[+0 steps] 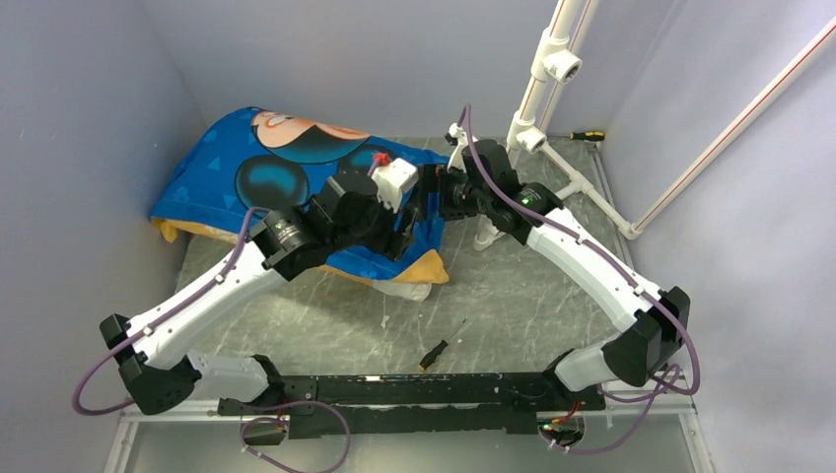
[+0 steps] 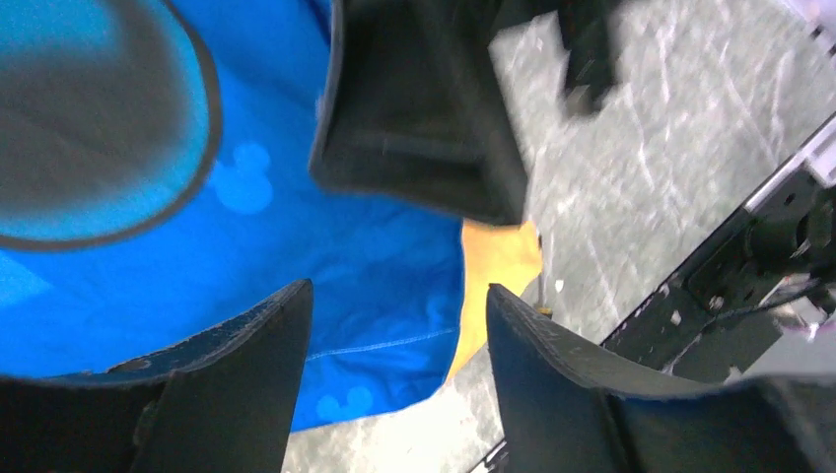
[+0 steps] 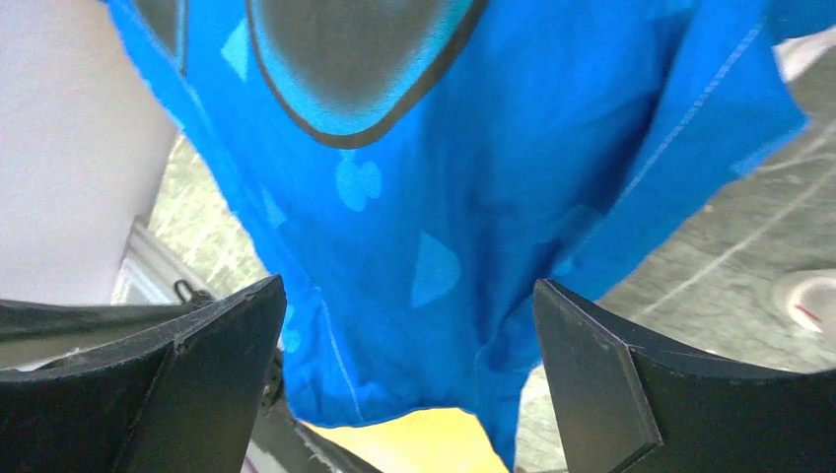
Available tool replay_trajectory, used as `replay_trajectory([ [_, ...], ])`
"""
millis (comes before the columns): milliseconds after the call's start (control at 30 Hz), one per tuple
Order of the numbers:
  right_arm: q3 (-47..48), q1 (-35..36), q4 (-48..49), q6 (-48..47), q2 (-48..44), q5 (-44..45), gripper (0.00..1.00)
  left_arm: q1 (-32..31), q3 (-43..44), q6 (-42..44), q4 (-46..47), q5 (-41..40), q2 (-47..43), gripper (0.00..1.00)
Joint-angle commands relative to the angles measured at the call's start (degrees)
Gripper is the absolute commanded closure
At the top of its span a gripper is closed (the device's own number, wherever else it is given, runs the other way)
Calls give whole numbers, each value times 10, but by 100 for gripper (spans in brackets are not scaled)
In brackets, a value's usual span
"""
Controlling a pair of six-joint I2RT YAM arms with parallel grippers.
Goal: Put the pillow into the pillowcase
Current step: Stuff the pillow into the pillowcase.
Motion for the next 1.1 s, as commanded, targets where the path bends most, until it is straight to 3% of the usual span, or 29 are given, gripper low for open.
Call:
replay_trajectory([
  [0,28,-6,-22,-23,-26,60,0,21,-117,-33,74,93,-18,38],
  [67,5,-18,12,4,-43,67,0,20,-191,-20,135,114,-32,44],
  [167,-14,-44,46,27,-48,7,0,19,-253,11,184,156,-32,53],
  [300,-12,-47,56,33,-27,-50,0,18,-292,52,152,181,1,67],
  [467,-61,-43,121,61,-19,-129,6,-11,-330,86,125,164,-29,70],
  [567,-73,-28,100,57,-4,-167,20,-25,-328,78,106,156,-71,66],
  [700,-104,-8,-12,10,3,-195,55,-25,-264,24,55,89,-123,44],
  [733,-124,-5,-25,0,-1,-201,59,-23,-243,10,44,67,-129,39],
  [867,-150,8,-117,-45,8,-203,64,0,-153,-33,13,-8,-107,28],
  [1067,-114,77,-242,-102,1,-116,63,49,-51,-69,-16,-20,-17,27],
])
